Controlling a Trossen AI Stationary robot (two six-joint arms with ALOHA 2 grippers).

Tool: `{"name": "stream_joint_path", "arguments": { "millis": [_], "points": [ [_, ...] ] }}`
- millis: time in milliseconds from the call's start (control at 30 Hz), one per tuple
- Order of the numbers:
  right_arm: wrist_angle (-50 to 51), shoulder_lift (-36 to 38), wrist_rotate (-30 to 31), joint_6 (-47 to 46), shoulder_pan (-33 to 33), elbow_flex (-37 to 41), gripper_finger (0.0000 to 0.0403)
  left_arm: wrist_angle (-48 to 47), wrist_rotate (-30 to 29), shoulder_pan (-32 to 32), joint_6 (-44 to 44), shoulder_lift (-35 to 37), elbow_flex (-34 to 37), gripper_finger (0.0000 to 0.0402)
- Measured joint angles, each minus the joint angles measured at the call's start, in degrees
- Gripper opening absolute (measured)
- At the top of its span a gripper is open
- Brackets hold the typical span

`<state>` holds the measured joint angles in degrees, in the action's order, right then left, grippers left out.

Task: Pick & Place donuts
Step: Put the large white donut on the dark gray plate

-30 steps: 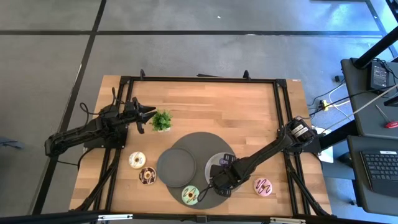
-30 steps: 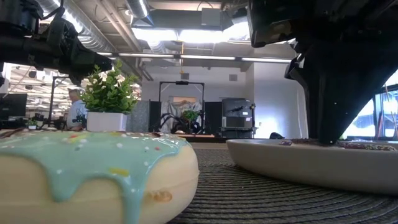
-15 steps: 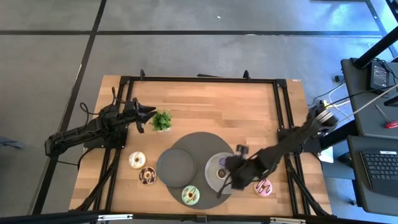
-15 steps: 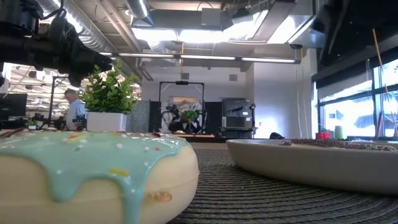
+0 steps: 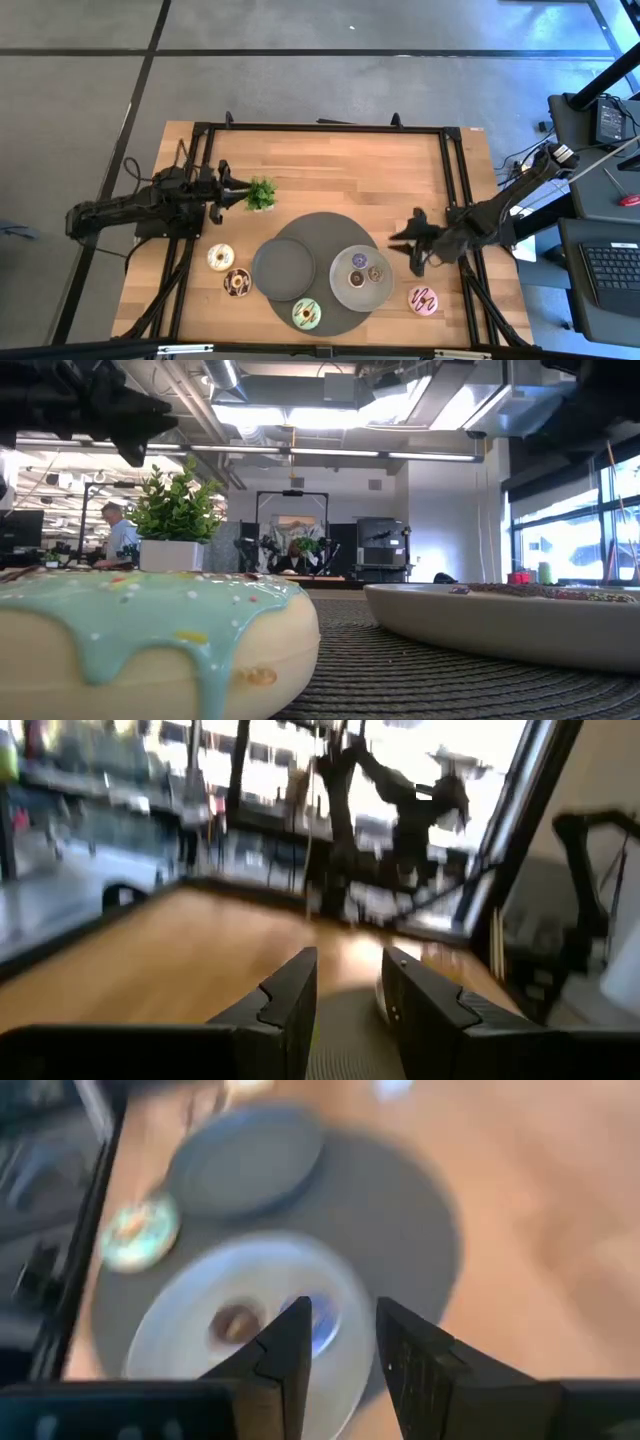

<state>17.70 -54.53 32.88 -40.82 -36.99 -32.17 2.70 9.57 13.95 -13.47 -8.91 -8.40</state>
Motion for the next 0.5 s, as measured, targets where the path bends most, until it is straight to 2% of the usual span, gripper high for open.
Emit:
{"name": "stream_joint_path", "arguments": {
  "millis": [167, 333, 500],
  "points": [
    [-6.55, 7.3, 10.62, 7.64, 0.2, 4.91, 0.0116, -11.53, -5.98, -9.02, 1.02, -13.26, -11.15, 0.0111],
    [-7.06, 10.04, 11.08, 8.24, 0.24, 6.39, 0.0116, -27.88, -14.14, -19.63, -5.11, -28.91, -26.01, 0.0111],
    [-6.8, 9.92, 11.06, 8.85, 0.24, 6.46, 0.0116, -47.17, -20.11, -31.25, -19.24, -43.36, -39.09, 0.0111]
  ]
}}
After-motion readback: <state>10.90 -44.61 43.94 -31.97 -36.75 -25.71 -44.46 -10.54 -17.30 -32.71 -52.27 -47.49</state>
